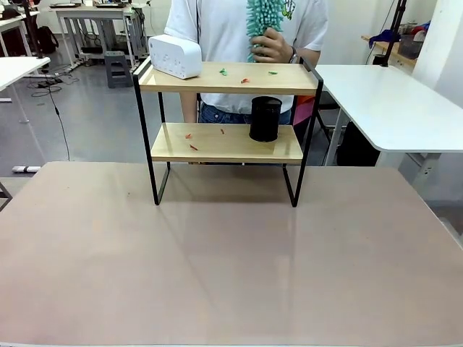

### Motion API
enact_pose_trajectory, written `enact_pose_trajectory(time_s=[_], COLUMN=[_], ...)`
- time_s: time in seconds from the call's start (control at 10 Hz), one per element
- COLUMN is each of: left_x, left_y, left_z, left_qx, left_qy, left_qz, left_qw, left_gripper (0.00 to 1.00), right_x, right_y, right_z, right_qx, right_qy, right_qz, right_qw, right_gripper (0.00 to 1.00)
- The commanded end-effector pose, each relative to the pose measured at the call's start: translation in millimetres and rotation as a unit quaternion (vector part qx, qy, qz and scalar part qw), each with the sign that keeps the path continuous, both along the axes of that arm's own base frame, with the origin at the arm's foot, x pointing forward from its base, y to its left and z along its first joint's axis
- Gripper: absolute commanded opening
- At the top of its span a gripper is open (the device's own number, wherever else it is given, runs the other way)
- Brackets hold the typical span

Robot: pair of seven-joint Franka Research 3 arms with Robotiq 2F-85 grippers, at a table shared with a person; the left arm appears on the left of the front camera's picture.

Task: Clean the shelf.
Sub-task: Pick up the Duster from the human.

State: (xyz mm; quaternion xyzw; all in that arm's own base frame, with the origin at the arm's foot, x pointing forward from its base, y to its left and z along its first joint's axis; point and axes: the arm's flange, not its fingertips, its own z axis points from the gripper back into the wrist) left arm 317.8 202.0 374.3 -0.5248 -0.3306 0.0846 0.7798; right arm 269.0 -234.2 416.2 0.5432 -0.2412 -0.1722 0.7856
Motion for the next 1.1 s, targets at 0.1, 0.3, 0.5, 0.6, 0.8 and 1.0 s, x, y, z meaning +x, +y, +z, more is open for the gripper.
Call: enact_pose_trajectory(time_s=[0.1,0.3,0.5,0.6,0.8,1.0], left_x=[-8.1,-8.1,-8.1,-8.1,-8.1,-8.1], left_y=[0.0,0.0,0.0,0.0,0.0,0.0], left_z=[24.4,24.4,24.4,24.4,24.4,24.4], left_qx=[0.035,0.035,0.035,0.035,0.035,0.035], left_qy=[-0.024,-0.024,-0.024,-0.024,-0.024,-0.024], left_qz=[-0.025,-0.025,-0.025,-0.025,-0.025,-0.025], left_qw=[0.999,0.999,0.999,0.999,0.999,0.999], left_gripper=[1.00,1.00,1.00,1.00,1.00,1.00], right_x=[-15.6,-15.6,-15.6,-15.6,-15.6,-15.6], right_y=[3.6,3.6,3.6,3.6,3.6,3.6], right_z=[52.5,52.5,52.5,52.5,52.5,52.5], right_qx=[-0.050,-0.050,-0.050,-0.050,-0.050,-0.050], right_qy=[-0.037,-0.037,-0.037,-0.037,-0.037,-0.037], right_qz=[0.061,0.061,0.061,0.061,0.061,0.061], right_qw=[0.996,0.996,0.996,0.996,0.996,0.996], right_gripper=[1.00,1.00,1.00,1.00,1.00,1.00])
